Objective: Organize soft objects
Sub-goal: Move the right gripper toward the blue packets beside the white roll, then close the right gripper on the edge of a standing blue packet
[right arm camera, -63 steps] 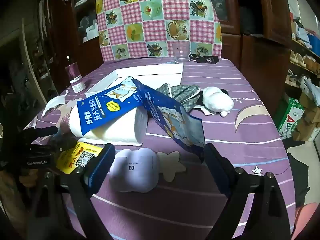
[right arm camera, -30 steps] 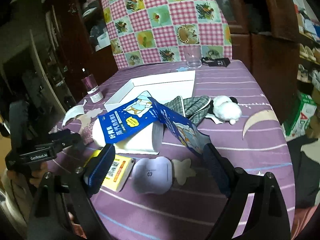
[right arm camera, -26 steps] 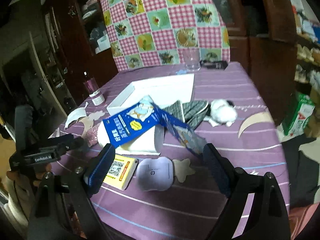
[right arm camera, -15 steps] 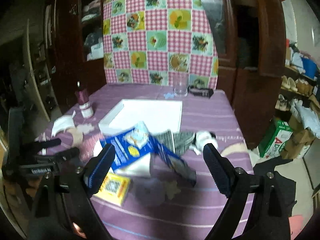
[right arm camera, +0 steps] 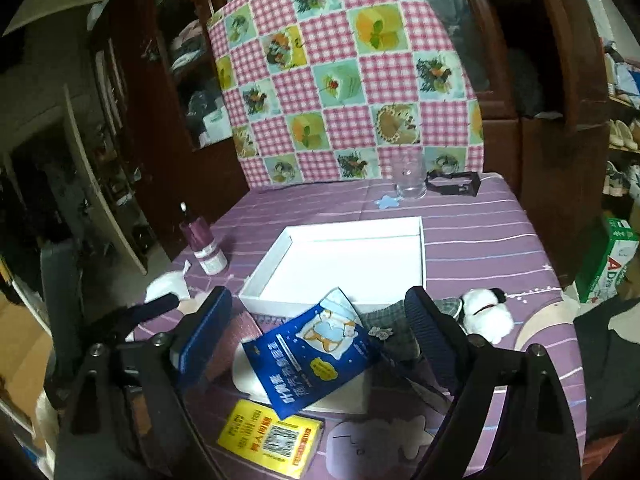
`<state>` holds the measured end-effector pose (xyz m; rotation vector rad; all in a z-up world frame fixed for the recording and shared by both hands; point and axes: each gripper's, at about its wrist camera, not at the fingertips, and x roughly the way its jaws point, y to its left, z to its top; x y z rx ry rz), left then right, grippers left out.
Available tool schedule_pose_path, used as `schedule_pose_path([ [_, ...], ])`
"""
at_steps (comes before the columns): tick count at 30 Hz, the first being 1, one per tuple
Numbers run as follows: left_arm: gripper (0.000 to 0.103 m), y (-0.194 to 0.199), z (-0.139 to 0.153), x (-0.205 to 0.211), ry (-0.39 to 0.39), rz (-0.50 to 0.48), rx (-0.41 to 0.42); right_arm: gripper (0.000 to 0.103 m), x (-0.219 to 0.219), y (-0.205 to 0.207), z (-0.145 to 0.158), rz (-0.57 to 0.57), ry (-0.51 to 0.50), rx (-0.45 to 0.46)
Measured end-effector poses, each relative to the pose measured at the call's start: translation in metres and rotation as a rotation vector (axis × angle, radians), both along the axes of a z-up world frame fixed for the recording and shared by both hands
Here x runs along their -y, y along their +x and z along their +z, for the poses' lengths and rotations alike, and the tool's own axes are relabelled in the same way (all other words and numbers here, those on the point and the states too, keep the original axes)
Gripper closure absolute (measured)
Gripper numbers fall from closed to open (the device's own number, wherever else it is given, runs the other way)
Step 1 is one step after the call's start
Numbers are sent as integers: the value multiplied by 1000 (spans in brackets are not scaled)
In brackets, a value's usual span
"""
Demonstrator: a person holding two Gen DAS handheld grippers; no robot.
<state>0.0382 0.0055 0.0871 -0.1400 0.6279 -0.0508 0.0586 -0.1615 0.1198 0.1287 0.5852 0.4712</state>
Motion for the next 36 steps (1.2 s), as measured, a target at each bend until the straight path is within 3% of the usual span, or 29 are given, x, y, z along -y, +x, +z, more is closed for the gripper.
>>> schedule_pose_path([
  [3, 8, 7, -15, 1, 6, -12, -30, 17, 2, 3, -14, 14, -4, -10],
  [8, 8, 10, -35, -8, -58, -29, -83, 19, 14, 1, -26, 19, 1, -12],
  [16, 8, 5, -41, -17, -141, -54, -101, 19, 45, -6, -32, -6, 12, 20],
  [24, 8, 0, -40, 5, -68, -117, -91, 19, 54, -3, -48, 25, 13, -17],
  [36, 8, 3, -46, 7, -53, -114, -119, 19, 37, 3, -75, 59, -141, -103],
])
